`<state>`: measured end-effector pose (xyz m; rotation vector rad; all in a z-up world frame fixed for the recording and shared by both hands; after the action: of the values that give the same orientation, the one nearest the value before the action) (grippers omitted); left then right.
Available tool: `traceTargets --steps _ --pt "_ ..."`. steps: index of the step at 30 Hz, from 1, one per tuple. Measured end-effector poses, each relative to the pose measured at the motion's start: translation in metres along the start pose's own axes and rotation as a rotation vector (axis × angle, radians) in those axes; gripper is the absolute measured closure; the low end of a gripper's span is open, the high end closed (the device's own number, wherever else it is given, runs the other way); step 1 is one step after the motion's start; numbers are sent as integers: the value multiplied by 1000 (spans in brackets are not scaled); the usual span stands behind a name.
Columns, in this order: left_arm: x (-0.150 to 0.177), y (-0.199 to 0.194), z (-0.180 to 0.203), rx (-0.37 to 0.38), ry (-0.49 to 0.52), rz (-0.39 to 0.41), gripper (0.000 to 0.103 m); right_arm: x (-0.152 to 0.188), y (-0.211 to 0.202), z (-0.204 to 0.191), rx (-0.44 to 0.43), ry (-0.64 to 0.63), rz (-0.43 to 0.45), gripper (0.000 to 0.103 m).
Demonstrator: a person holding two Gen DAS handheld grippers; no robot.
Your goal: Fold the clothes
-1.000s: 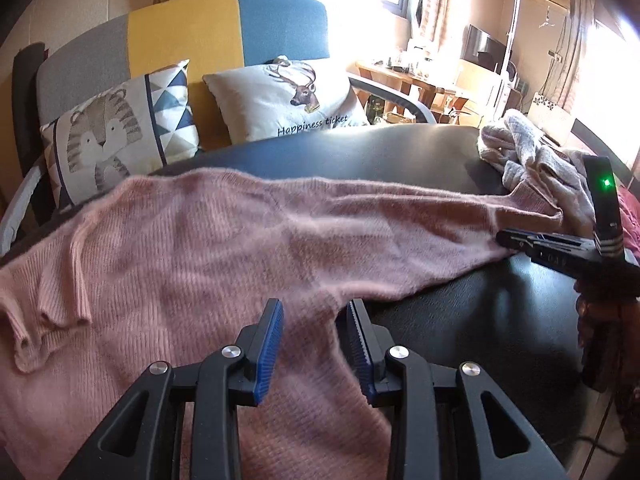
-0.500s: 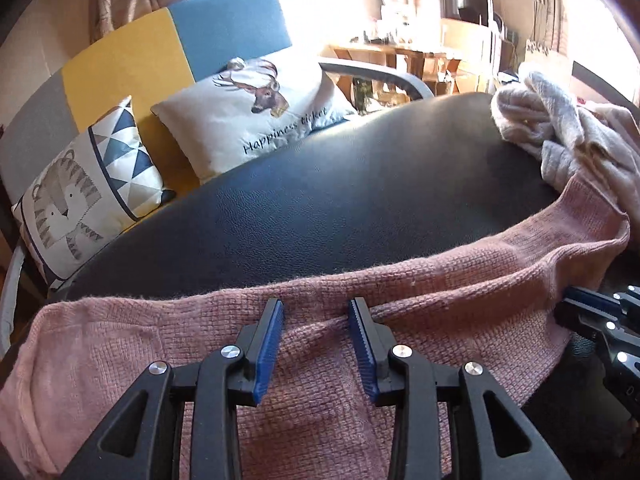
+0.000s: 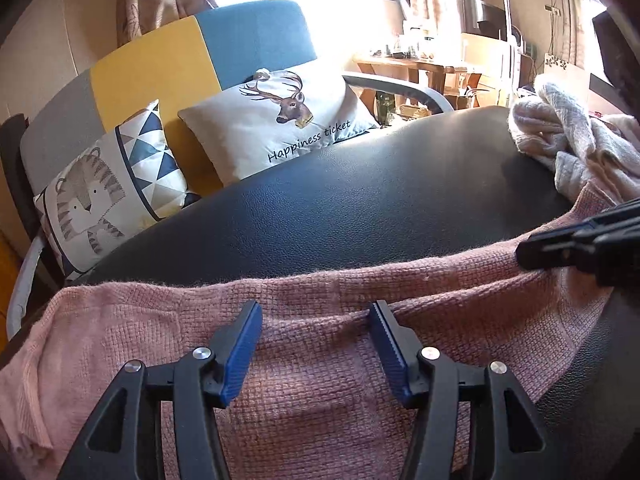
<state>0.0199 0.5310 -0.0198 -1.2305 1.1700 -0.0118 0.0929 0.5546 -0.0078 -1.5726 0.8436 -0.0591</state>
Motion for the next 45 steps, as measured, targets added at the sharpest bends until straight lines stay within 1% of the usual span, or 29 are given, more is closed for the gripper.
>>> traceTargets --steps 1,2,3,4,7,10,12,13,15,18,19,20,21,23,25,26,28,30,32,34,36,37,38,40,41,43,45 --pt "0 1 1 1 3 -3 46 1 12 2 3 0 -59 88" --pt "0 1 1 -1 5 -3 46 1 20 3 5 -6 -85 88" --pt "0 1 2 -2 7 -2 46 -1 21 3 15 -18 -67 91" --pt "0 1 2 -3 8 -2 46 -5 22 4 42 -20 -55 91" --pt "0 2 2 8 9 -7 46 -17 26 16 103 55 44 92" --pt "0 4 1 25 -2 -15 45 -26 30 23 160 79 127 94" --pt "0 5 -2 41 -17 -18 45 -28 32 22 238 29 175 94" --pt "0 5 -3 45 -25 -18 43 -28 32 21 268 1 199 94" --pt "1 6 -5 48 -32 -18 43 -27 31 22 267 -27 225 94" --pt "0 6 -4 43 -28 -18 43 -27 22 33 189 36 193 93" --pt "0 6 -4 42 -29 -19 43 -25 13 38 152 79 209 89" --pt "0 6 -4 45 -31 -20 43 -23 2 44 115 118 230 89" --pt "0 6 -4 46 -32 -20 43 -18 -11 47 86 128 268 89" --pt "0 6 -4 48 -32 -21 43 -8 -27 51 90 103 288 89" --pt "-1 6 -5 48 -32 -21 43 5 -26 58 85 75 236 89" --pt "-1 6 -6 50 -33 -22 43 11 -21 64 97 72 193 89" --pt "-1 5 -6 55 -35 -23 43 17 -13 86 134 85 173 92" --pt "-1 5 -6 61 -37 -23 42 15 -16 111 288 100 210 94" --pt "-1 5 -6 66 -36 -25 41 14 -18 132 326 154 235 95" --pt "-2 5 -4 64 -31 -27 41 12 -17 135 314 176 243 96" --pt "-2 6 -3 63 -25 -34 41 11 -11 124 400 113 234 95" --pt "-3 4 -3 75 -26 -44 41 11 -7 119 435 83 226 93" --pt "-4 2 -3 89 -27 -54 41 10 -6 118 446 74 228 93" --pt "0 -11 -6 156 -51 -67 41 9 -4 115 465 60 233 93" --pt "3 -18 -9 188 -61 -65 41 9 -3 117 446 73 242 93" --pt "12 -30 -19 197 -67 -68 41 13 -3 121 396 104 257 93" --pt "23 -36 -27 204 -99 -85 42 16 -4 124 353 131 269 93"
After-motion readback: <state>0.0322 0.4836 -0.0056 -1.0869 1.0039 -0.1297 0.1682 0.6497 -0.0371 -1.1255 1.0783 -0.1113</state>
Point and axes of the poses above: each gripper's, at about its wrist camera, not at the fingertips, and y roughly the way its jaws point, z to its right, x to its underside, the point moved 5 cm from there along y, roughly the way its jaws point, and after that the axes turned 2 degrees about -y, right-handed, at the moved point
